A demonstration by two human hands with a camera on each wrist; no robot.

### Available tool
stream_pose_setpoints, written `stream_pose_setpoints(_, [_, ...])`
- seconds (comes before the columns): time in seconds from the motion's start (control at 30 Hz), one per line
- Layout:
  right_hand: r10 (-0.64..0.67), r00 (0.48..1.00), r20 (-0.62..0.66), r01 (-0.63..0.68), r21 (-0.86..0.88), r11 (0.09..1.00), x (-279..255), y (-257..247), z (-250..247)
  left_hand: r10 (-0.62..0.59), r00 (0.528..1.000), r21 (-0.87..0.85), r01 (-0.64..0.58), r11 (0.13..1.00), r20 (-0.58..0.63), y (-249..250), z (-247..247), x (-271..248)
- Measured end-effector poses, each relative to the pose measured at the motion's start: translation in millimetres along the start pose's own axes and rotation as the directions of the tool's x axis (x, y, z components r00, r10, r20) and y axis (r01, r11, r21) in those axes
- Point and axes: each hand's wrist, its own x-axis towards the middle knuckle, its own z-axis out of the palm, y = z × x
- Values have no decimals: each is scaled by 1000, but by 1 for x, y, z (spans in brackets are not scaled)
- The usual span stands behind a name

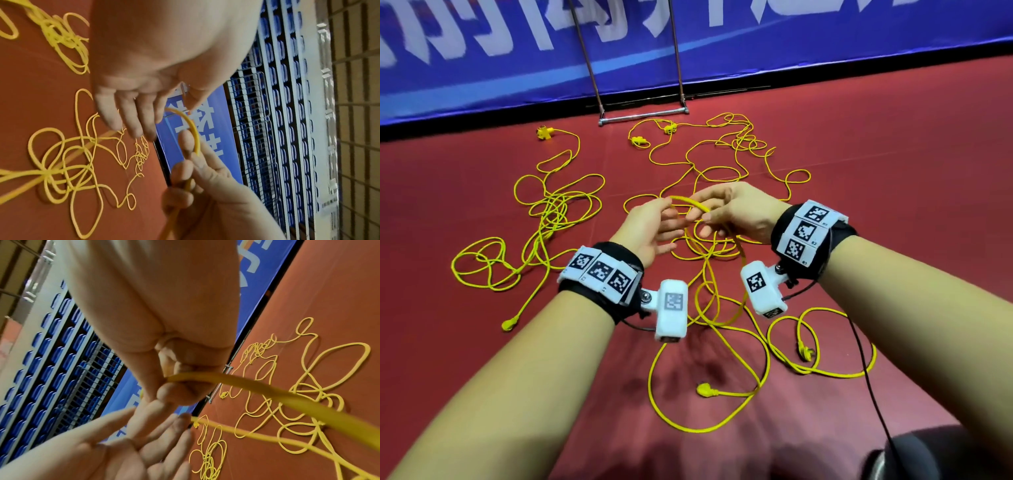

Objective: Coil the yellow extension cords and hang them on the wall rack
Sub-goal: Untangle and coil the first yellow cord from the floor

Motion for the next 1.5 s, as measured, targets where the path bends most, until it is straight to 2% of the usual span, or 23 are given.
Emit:
stream_pose_setpoints(0.07, [-13,996,90,20,-82,996,0,-2,8,-58,988,-186,84,979,140,3,-1,-3])
stream_pose_setpoints(0.1, [-17,992,125,32,-118,993,0,-2,10,-68,984,-285,112,952,162,4,-2,-3])
stream_pose_setpoints(0.17, [-19,984,179,52,-177,983,-2,-1,12,-71,988,-461,127,878,138,9,-5,-2])
stream_pose_setpoints(0.23, [18,974,225,37,-238,971,-4,1,8,-78,996,-584,91,807,49,12,-8,0])
stream_pose_setpoints(0.33, [126,961,247,-49,-295,954,-7,7,7,-44,996,-596,-10,803,-76,16,-13,1])
stream_pose_setpoints(0.43, [221,968,115,-198,-187,962,-4,13,8,72,997,-397,-65,915,2,16,-5,-8])
stream_pose_setpoints(0.53, [305,952,-11,-302,110,947,2,11,3,181,957,-52,-174,983,224,12,8,-17])
stream_pose_setpoints(0.63, [351,934,-61,-299,401,866,6,5,-11,150,865,238,-292,926,479,4,20,-24])
stream_pose_setpoints(0.7, [361,919,-157,-268,423,866,6,3,-17,52,821,372,-312,874,568,-2,23,-26])
stream_pose_setpoints(0.73, [356,912,-203,-259,389,884,6,3,-17,14,820,411,-301,860,572,-5,24,-26])
stream_pose_setpoints(0.77, [343,908,-242,-244,361,900,6,4,-17,-9,834,448,-287,847,552,-7,24,-26])
stream_pose_setpoints(0.83, [294,916,-274,-195,339,921,8,4,-15,15,894,500,-264,825,448,-8,24,-25])
stream_pose_setpoints(0.87, [264,927,-266,-170,328,929,8,5,-14,47,927,472,-232,850,372,-8,24,-22])
stream_pose_setpoints(0.93, [205,958,-202,-148,263,953,8,5,-11,63,972,273,-125,954,228,-7,19,-13])
stream_pose_setpoints(0.97, [183,972,-146,-149,218,964,7,5,-10,35,981,140,-63,988,190,-5,15,-10])
stream_pose_setpoints(1.03, [154,988,5,-154,124,980,4,5,-6,-45,981,-83,62,995,189,-1,6,-6])
stream_pose_setpoints(1.13, [165,963,212,-156,-60,986,-2,6,5,-104,971,-241,157,958,217,2,-3,-5])
stream_pose_setpoints(1.23, [220,926,305,-135,-277,951,-5,8,13,-151,961,-373,230,899,230,0,0,-5])
stream_pose_setpoints(1.3, [278,896,346,-148,-358,922,-5,12,14,-140,982,-477,183,860,126,-1,2,-2])
stream_pose_setpoints(1.37, [323,891,318,-183,-398,899,-5,14,13,-83,996,-455,92,886,39,-1,2,-1])
stream_pose_setpoints(1.43, [342,911,229,-253,-343,905,-4,16,10,-10,998,-329,31,944,63,-1,3,-2])
stream_pose_setpoints(1.5, [349,932,94,-331,-166,929,-1,17,5,65,985,-165,-39,986,160,-2,4,-7])
